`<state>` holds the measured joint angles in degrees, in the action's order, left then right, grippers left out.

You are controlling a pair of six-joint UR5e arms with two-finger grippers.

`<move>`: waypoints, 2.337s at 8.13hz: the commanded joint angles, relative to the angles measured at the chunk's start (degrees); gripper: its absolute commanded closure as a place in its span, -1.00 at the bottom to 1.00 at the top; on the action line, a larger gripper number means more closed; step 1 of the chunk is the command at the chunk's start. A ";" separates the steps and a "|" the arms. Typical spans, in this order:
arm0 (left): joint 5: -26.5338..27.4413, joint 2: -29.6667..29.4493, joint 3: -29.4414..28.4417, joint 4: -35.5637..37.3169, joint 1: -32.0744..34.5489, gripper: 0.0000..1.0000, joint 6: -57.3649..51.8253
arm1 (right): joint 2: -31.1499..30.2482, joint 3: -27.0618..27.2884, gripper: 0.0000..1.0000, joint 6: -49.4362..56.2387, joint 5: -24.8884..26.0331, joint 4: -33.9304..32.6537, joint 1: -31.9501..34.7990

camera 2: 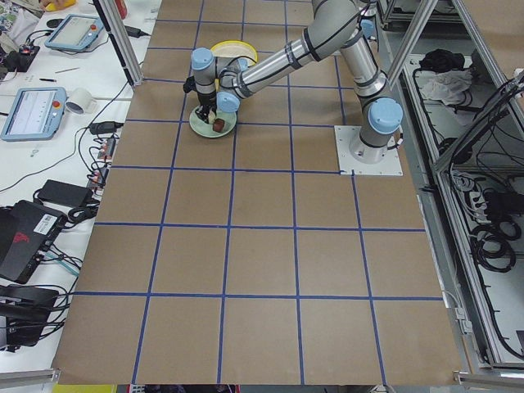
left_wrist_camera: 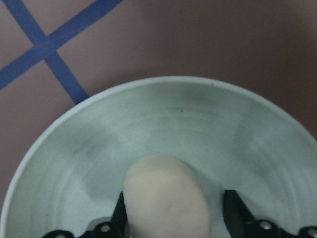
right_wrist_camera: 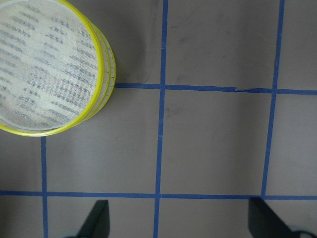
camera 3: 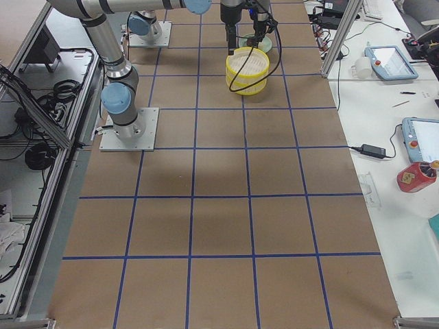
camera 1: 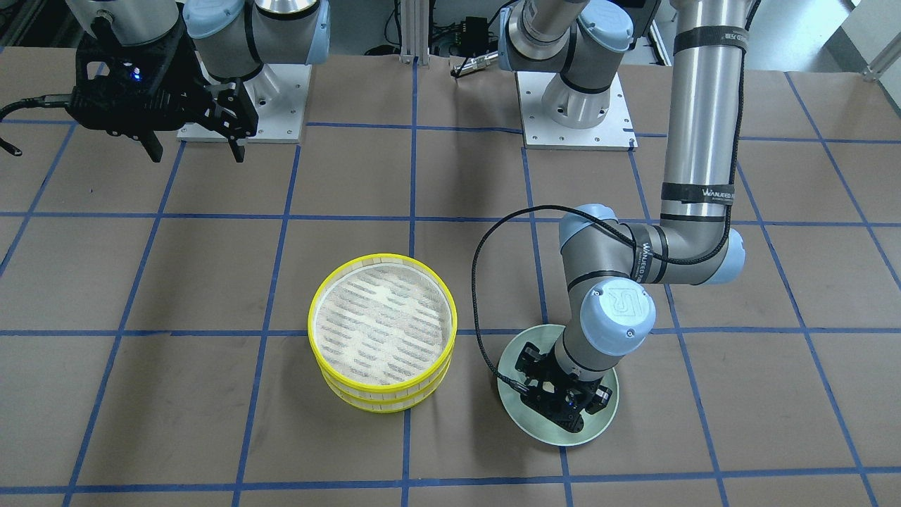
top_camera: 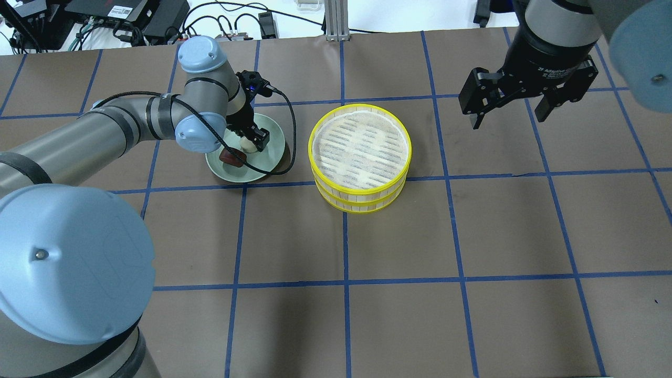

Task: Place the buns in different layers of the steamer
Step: 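Lift the white bun off the plate with the left gripper, then reach the right gripper to the steamer and grasp the top tier's yellow rim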

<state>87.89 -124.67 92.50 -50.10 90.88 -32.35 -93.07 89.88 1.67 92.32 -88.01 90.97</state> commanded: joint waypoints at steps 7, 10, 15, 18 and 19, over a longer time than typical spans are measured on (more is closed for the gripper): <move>-1.85 9.42 0.49 -5.16 0.53 0.77 0.53 | 0.09 -0.06 -1.00 0.00 0.06 0.04 0.00; -2.02 13.57 0.67 -9.39 1.41 0.77 4.93 | 0.09 -0.06 -1.00 0.00 0.32 0.04 0.00; -6.68 12.79 1.37 -8.87 1.41 0.88 8.80 | 0.70 0.12 -1.00 -0.53 -0.64 -0.49 0.09; -6.77 12.34 1.81 -8.79 1.41 0.89 9.06 | 11.12 0.47 -1.00 -6.84 -2.93 -9.93 6.12; -6.68 12.26 2.16 -8.78 1.41 0.88 8.80 | 14.64 0.47 -1.00 -7.99 -2.32 -14.68 8.24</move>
<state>81.13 -112.17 94.11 -58.94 92.28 -23.35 -85.12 90.30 -3.46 89.74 -94.58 95.10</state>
